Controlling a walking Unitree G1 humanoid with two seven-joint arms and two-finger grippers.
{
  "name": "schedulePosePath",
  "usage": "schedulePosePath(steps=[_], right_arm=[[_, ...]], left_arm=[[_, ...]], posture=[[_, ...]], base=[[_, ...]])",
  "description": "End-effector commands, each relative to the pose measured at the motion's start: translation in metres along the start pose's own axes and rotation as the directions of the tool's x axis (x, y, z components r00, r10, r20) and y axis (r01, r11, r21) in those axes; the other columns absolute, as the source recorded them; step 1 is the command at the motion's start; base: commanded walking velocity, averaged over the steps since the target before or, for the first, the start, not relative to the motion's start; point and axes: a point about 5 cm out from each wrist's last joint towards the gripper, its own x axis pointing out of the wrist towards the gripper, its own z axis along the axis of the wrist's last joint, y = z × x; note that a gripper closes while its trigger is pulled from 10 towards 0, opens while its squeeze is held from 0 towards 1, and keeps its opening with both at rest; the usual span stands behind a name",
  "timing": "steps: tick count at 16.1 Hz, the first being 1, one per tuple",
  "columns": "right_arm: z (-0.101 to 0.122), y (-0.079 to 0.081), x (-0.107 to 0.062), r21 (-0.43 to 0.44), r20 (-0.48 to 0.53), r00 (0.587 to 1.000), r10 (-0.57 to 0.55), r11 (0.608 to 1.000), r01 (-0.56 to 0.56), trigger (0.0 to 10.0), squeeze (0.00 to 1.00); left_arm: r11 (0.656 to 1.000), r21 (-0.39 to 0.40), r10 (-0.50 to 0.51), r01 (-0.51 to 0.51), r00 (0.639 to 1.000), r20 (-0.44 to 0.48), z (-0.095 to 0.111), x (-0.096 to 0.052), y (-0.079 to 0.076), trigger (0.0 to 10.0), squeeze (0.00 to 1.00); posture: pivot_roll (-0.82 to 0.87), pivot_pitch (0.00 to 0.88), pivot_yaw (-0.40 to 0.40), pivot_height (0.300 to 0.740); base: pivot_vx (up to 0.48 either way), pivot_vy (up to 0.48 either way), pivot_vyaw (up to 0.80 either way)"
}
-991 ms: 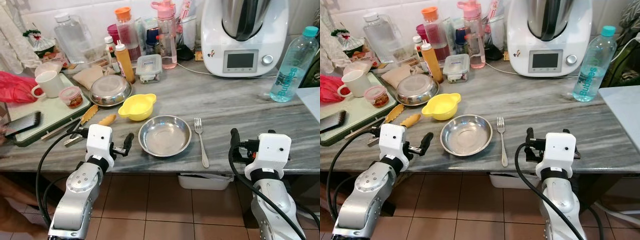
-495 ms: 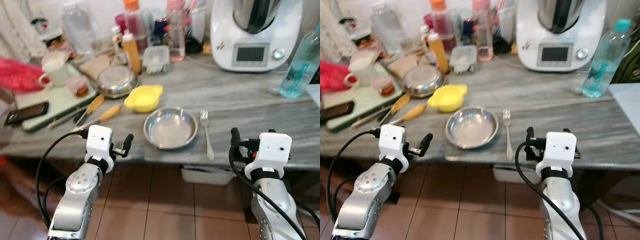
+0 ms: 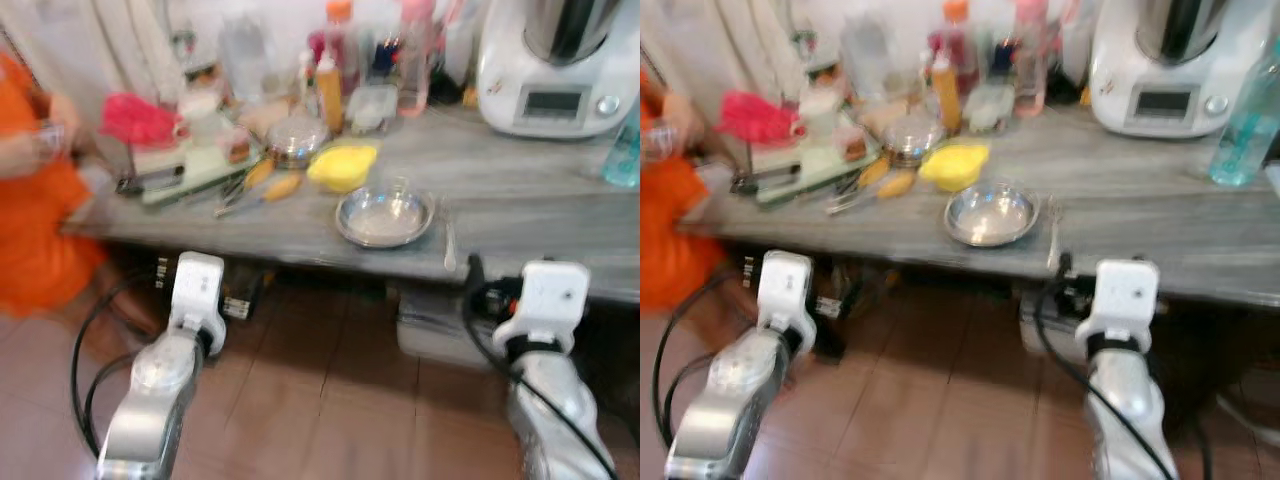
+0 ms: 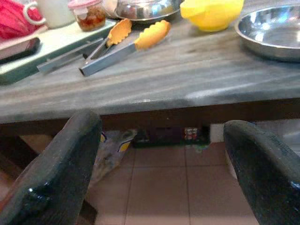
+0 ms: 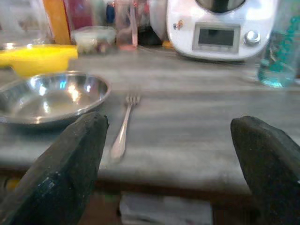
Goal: Setting the table
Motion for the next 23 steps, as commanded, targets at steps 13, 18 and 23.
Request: schedulePosePath(steps=[13,18,23], right_arm=[[0.0062,0.0020,0.0033,0.005,0.028,1.000,0.002,1.000,-0.002,10.0,0.00],[0.0052,0.0024,0.0016,0.007,0.025,1.000,-0.007,1.000,0.007,10.0,0.00],[0.0081,0.0026,0.0047,0.000,0.037,0.999,-0.002,1.000,0.002,10.0,0.00]], left_arm=[[1.000,0.017,0.001,-0.001,1.000,0.000,0.0013,0.0055,0.0032,10.0,0.00],[1.000,0.021,-0.011,0.011,1.000,0.004,0.0007,0.0043,0.0020,10.0,0.00],[0.998,-0.015,-0.061,0.062,0.997,0.052,0.0073,0.0073,-0.0037,10.0,0.00]], posture=[[-0.14,0.023,0.142,0.740],[-0.14,0.027,0.145,0.740],[-0.14,0.023,0.141,0.740]], base=[[-0.309,0.000,0.00],[-0.157,0.000,0.00],[0.000,0.000,0.00]])
